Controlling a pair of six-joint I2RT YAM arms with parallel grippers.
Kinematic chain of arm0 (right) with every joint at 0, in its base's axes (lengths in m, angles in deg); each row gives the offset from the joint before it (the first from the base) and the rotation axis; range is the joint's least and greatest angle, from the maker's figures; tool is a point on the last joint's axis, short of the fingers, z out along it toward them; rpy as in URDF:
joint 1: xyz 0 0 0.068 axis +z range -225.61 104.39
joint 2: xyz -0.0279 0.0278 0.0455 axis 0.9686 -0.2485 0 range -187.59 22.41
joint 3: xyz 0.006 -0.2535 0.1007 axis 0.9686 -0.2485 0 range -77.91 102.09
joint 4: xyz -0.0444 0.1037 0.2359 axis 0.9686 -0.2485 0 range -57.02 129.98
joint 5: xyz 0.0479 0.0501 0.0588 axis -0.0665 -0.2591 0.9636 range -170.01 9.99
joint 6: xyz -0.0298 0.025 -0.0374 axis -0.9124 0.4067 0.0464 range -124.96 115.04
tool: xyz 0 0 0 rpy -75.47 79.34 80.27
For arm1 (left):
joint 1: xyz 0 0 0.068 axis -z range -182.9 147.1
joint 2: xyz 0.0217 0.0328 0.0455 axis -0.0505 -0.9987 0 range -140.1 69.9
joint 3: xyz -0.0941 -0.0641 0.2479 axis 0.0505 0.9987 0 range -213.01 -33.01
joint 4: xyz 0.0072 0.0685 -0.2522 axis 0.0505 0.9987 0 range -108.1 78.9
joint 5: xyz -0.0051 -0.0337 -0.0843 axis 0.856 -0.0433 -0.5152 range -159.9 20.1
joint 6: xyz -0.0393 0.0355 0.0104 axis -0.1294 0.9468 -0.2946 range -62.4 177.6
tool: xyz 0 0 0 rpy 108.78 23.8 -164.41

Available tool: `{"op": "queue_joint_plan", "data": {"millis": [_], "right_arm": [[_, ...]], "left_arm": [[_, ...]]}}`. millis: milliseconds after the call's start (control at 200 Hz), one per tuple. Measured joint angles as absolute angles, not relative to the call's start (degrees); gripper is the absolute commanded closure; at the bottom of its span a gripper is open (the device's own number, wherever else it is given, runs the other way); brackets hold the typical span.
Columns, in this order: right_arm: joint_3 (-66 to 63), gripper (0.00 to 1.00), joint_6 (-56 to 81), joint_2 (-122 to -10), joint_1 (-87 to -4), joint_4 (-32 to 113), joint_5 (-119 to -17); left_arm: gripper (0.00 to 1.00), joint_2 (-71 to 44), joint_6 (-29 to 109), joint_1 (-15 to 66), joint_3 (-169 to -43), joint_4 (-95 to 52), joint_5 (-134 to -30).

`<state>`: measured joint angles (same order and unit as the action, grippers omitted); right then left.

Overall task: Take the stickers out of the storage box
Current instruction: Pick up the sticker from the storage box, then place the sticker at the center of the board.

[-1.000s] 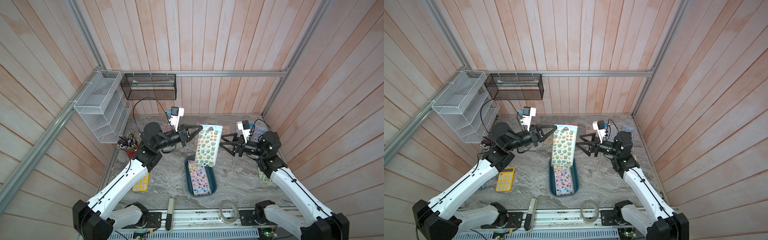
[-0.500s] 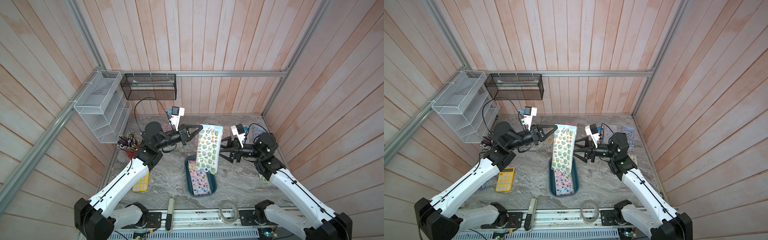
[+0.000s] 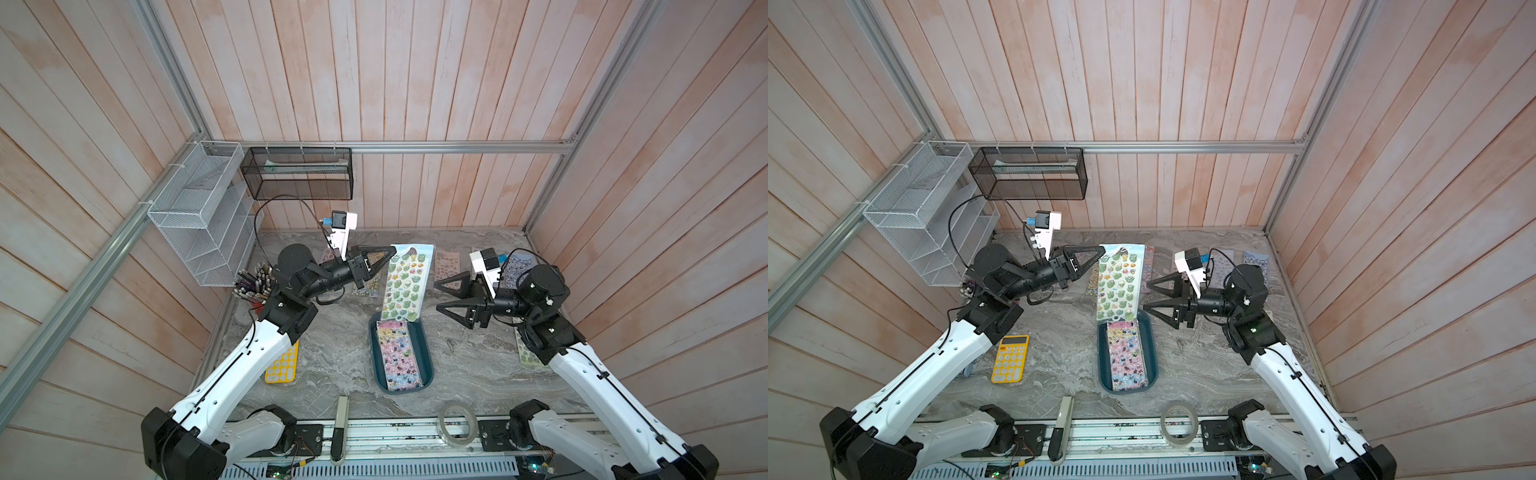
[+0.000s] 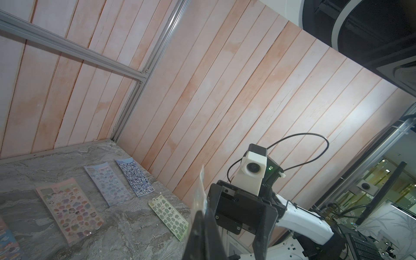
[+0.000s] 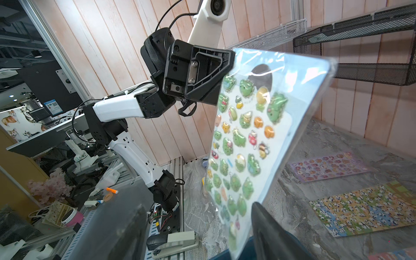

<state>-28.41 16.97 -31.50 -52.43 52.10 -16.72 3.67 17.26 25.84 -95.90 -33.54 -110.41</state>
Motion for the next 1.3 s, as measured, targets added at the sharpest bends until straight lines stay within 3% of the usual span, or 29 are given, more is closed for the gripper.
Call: {"op": "queue_joint_plan", "data": {"millis": [260, 330, 375, 445, 485, 535, 555, 585, 665, 735, 925, 1080, 1300], "right_arm": [[-28.10, 0.27, 18.06, -37.40, -48.85, 52.10, -17.81], [-28.10, 0.32, 19.05, -40.13, -46.58, 52.66, -18.34], [-28.10, 0.46, 19.72, -41.57, -45.16, 53.21, -18.73], [-27.86, 0.91, 20.49, -43.21, -43.41, 54.06, -19.26], [-27.67, 1.00, 20.73, -43.63, -42.95, 54.54, -19.78], [-27.43, 1.00, 21.01, -43.71, -42.75, 54.91, -20.48], [-27.36, 1.00, 21.25, -43.65, -42.75, 54.83, -20.83], [-27.30, 1.00, 21.17, -43.49, -42.75, 54.78, -21.44], [-26.64, 1.00, 20.03, -42.99, -42.71, 53.25, -23.23], [-24.50, 1.00, 17.89, -42.69, -42.69, 49.58, -25.46], [-16.06, 1.00, 10.48, -42.80, -43.67, 35.09, -32.63], [-14.09, 1.00, 6.30, -43.82, -47.58, 24.40, -38.05], [-12.15, 1.00, 2.30, -48.33, -49.57, 9.02, -53.16]], "left_arm": [[1.00, 3.45, 15.38, 25.70, -94.90, -35.22, -111.53], [1.00, 2.92, 14.82, 25.70, -94.74, -35.99, -111.77], [1.00, 2.66, 14.42, 25.70, -94.66, -36.30, -111.94], [1.00, 2.51, 14.18, 25.68, -94.24, -36.62, -111.96], [1.00, 2.51, 14.01, 25.60, -94.07, -36.65, -111.94], [1.00, 2.51, 13.99, 25.49, -93.98, -36.65, -111.90], [0.94, 2.51, 14.01, 25.49, -93.98, -36.69, -111.85], [0.83, 2.53, 14.16, 25.49, -93.98, -36.82, -111.59], [0.36, 2.64, 14.88, 25.51, -93.98, -36.38, -111.44], [0.19, 2.86, 15.34, 25.62, -93.96, -34.87, -110.98], [0.00, 4.63, 17.92, 25.60, -93.83, -29.30, -107.29], [0.00, 7.12, 19.28, 25.57, -92.38, -25.28, -103.33], [0.00, 9.28, 20.13, 24.02, -90.72, -20.62, -98.28]]}}
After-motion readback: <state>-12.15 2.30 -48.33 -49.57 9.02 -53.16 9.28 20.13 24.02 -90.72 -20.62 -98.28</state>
